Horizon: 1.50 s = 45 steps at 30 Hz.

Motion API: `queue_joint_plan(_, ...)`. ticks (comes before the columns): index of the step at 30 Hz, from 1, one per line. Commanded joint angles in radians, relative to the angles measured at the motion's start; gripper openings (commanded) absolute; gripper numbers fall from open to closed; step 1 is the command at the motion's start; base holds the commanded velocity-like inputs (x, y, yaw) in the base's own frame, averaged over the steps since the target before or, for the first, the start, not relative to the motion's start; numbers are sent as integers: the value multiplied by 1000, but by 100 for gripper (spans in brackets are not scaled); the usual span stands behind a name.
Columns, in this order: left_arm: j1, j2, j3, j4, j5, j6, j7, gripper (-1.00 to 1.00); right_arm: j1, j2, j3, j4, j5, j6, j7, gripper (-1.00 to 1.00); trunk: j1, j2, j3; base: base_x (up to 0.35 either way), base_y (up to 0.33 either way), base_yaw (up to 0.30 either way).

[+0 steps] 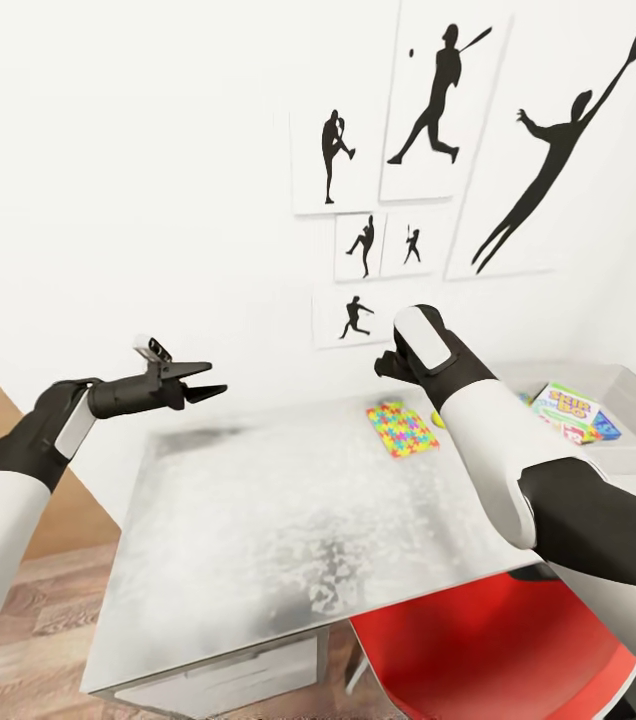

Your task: Put all the toys in the child's room - the three board games (two on the bed and one on the table), the two jigsaw puzzles on the table, and the tennis ball on the table - inside the toy box on the table in the child's room.

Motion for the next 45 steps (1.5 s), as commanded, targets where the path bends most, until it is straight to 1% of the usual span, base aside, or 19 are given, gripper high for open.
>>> queue_joint_plan(1, -1, 0, -4, 1, 2, 11, -5, 100, -1, -1, 5, -1, -9, 4, -8, 100, 0, -2, -4, 0, 0, 0)
queue_joint_plan(8, -10, -40, -8, 3, 0, 11, -5, 100, -1, -2, 4, 0, -9, -4, -7, 100, 0, -2, -15, 0, 0, 0)
queue_joint_plan(12, -20, -51, -11, 4, -2, 11, -5, 100, -1, -2, 10, 4, -8, -20, -6, 100, 0, -2, -22, 0, 0, 0)
queue_joint_plan(15, -34, -54, -24, 5, -3, 11, -5, 100, -1, -2, 13, 7, -8, -31, -4, 100, 0, -2, -27, 0, 0, 0)
queue_joint_plan(21, -58, -48, -83, 5, -4, 11, -4, 100, 0, -2, 15, 8, -8, -49, -1, 100, 0, -2, -37, 0, 0, 0)
queue_joint_plan(23, -67, -48, -118, 3, -4, 11, -5, 100, 0, -2, 14, 8, -8, -50, -1, 100, 0, -2, -40, 0, 0, 0)
queue_joint_plan(25, -86, -58, -170, -10, -1, 11, -5, 100, 1, -2, 14, 9, -8, -50, 0, 100, 0, -2, -43, 0, 0, 0)
queue_joint_plan(26, -92, -63, -188, -16, -1, 11, -5, 100, 1, -2, 14, 9, -8, -51, 0, 100, 0, -2, -45, 0, 0, 0)
queue_joint_plan(28, -113, -89, -265, -43, 6, 11, -6, 100, 1, -2, 14, 9, -9, -51, 1, 100, 0, -2, -48, 0, 0, 0)
queue_joint_plan(30, -141, -130, -325, -67, 27, 11, -6, 100, 1, -2, 14, 11, -9, -51, 2, 100, 0, -2, -51, 0, 0, 0)
queue_joint_plan(31, -149, -141, -338, -72, 34, 11, -6, 100, 1, -2, 14, 11, -9, -51, 2, 100, 0, -2, -53, 0, 0, 0)
queue_joint_plan(32, -162, -163, -364, -80, 45, 11, -6, 100, 1, -2, 14, 12, -9, -51, 2, 100, 0, -2, -55, 0, 0, 0)
queue_joint_plan(33, -168, -175, -376, -83, 50, 11, -6, 100, 1, -2, 14, 13, -9, -51, 2, 100, 0, -2, -56, 0, 0, 0)
queue_joint_plan(35, -196, -222, -415, -90, 60, 11, -6, 100, 1, -2, 14, 14, -9, -52, 3, 100, 0, -2, -60, 0, 0, 0)
queue_joint_plan(36, -211, -241, -427, -93, 63, 11, -7, 100, 1, -2, 13, 14, -9, -52, 3, 100, 0, -2, -61, 0, 0, 0)
queue_joint_plan(38, -226, -263, -440, -110, 67, 11, -7, 100, 1, -2, 12, 14, -9, -52, 3, 100, 0, -2, -65, 0, 0, 0)
queue_joint_plan(41, -244, -280, -450, -172, 77, 11, -8, 100, 1, -2, 11, 14, -9, -52, 3, 100, 0, -2, -70, 0, 0, 0)
queue_joint_plan(43, -261, -285, -453, -216, 86, 11, -8, 100, 1, -2, 11, 14, -10, -52, 3, 100, 0, -2, -73, 0, 0, 0)
queue_joint_plan(45, -277, -289, -454, -231, 90, 11, -8, 100, 1, -1, 12, 14, -10, -52, 3, 100, 0, -2, -76, 0, 0, 0)
